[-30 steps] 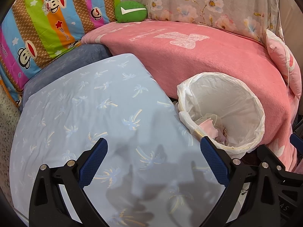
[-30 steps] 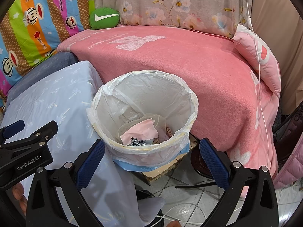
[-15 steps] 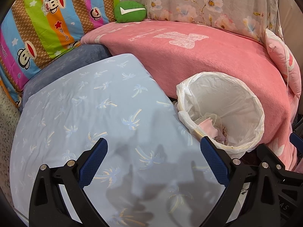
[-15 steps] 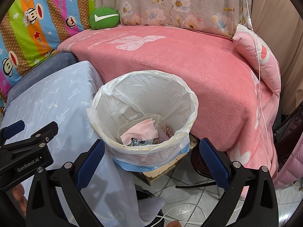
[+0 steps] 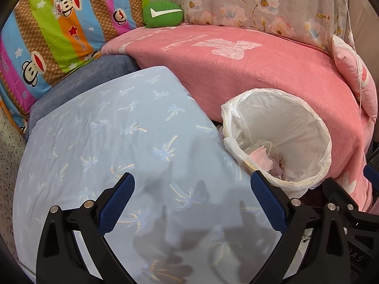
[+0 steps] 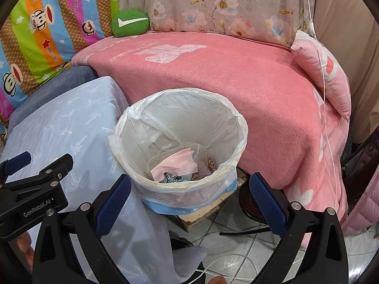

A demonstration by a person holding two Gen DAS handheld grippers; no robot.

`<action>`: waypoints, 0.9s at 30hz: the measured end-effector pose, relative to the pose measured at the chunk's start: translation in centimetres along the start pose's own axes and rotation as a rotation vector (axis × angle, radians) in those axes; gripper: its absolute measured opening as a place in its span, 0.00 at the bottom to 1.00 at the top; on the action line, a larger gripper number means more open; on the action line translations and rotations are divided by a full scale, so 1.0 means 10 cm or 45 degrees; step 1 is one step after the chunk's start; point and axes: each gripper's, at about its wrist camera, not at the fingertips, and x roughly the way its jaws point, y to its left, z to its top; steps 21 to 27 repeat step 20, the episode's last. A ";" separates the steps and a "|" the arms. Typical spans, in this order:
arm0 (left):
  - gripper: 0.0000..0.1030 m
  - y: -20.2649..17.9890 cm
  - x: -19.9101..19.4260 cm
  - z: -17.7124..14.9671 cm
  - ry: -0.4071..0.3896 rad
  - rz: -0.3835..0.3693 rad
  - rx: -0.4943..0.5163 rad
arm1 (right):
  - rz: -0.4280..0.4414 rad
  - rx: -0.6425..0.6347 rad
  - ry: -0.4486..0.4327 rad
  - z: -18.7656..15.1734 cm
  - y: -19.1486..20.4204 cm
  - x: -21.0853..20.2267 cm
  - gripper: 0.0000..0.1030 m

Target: Collect trash

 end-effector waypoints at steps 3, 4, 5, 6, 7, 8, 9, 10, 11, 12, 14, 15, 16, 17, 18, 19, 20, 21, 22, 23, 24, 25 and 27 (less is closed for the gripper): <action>0.91 0.00 0.00 0.00 0.001 0.000 0.000 | -0.001 0.000 0.000 -0.01 0.00 0.00 0.95; 0.91 0.00 0.00 0.00 -0.001 -0.003 0.000 | -0.001 0.000 -0.001 -0.01 0.00 0.00 0.95; 0.91 0.00 0.00 0.00 -0.003 -0.003 0.002 | -0.001 0.001 0.000 -0.02 0.00 -0.01 0.95; 0.91 0.00 0.00 -0.01 -0.005 -0.002 0.003 | -0.002 0.002 -0.001 -0.02 0.00 -0.01 0.95; 0.91 0.00 0.00 -0.01 -0.006 -0.003 0.004 | -0.001 0.001 -0.001 -0.02 0.00 -0.01 0.95; 0.91 0.00 0.00 -0.01 -0.005 -0.003 0.004 | -0.001 0.000 0.000 -0.01 0.00 -0.01 0.95; 0.91 0.01 0.00 -0.02 -0.003 -0.003 0.002 | -0.002 0.000 -0.001 -0.01 0.00 -0.01 0.95; 0.91 0.00 -0.01 -0.01 -0.003 -0.003 0.002 | -0.002 0.000 -0.002 -0.02 0.00 -0.01 0.95; 0.91 0.00 -0.01 -0.02 -0.004 -0.002 0.004 | -0.001 0.001 -0.002 -0.02 0.00 -0.01 0.95; 0.91 0.00 -0.01 -0.02 -0.004 0.000 0.005 | -0.001 0.002 -0.002 -0.02 0.00 -0.01 0.95; 0.91 0.00 -0.01 -0.01 -0.003 -0.004 0.003 | -0.001 0.002 -0.003 -0.02 0.00 -0.02 0.95; 0.91 0.00 -0.01 -0.01 -0.004 -0.003 0.003 | 0.000 0.003 -0.003 -0.02 0.00 -0.02 0.95; 0.91 0.01 -0.01 -0.02 -0.004 -0.004 0.004 | -0.001 0.002 -0.003 -0.02 0.00 -0.02 0.95; 0.91 0.00 -0.01 -0.01 -0.003 -0.004 0.006 | -0.002 0.002 -0.002 -0.02 0.00 -0.02 0.95; 0.91 0.01 -0.01 -0.01 -0.002 -0.004 0.008 | -0.001 0.002 -0.002 -0.02 0.00 -0.02 0.95; 0.91 0.01 -0.01 -0.01 0.000 -0.005 0.010 | -0.001 0.002 -0.002 -0.02 0.00 -0.02 0.95; 0.91 0.01 -0.01 -0.01 0.002 -0.008 0.012 | -0.001 0.002 -0.002 -0.02 0.00 -0.02 0.95; 0.91 0.01 -0.01 -0.01 0.002 -0.008 0.012 | -0.001 0.002 -0.002 -0.02 0.00 -0.02 0.95; 0.91 0.01 -0.01 -0.01 0.002 -0.008 0.012 | -0.001 0.002 -0.002 -0.02 0.00 -0.02 0.95; 0.91 0.01 -0.01 -0.01 0.002 -0.008 0.012 | -0.001 0.002 -0.002 -0.02 0.00 -0.02 0.95; 0.91 0.01 -0.01 -0.01 0.002 -0.008 0.012 | -0.001 0.002 -0.002 -0.02 0.00 -0.02 0.95; 0.91 0.01 -0.01 -0.01 0.002 -0.008 0.012 | -0.001 0.002 -0.002 -0.02 0.00 -0.02 0.95; 0.91 0.01 -0.01 -0.01 0.002 -0.008 0.012 | -0.001 0.002 -0.002 -0.02 0.00 -0.02 0.95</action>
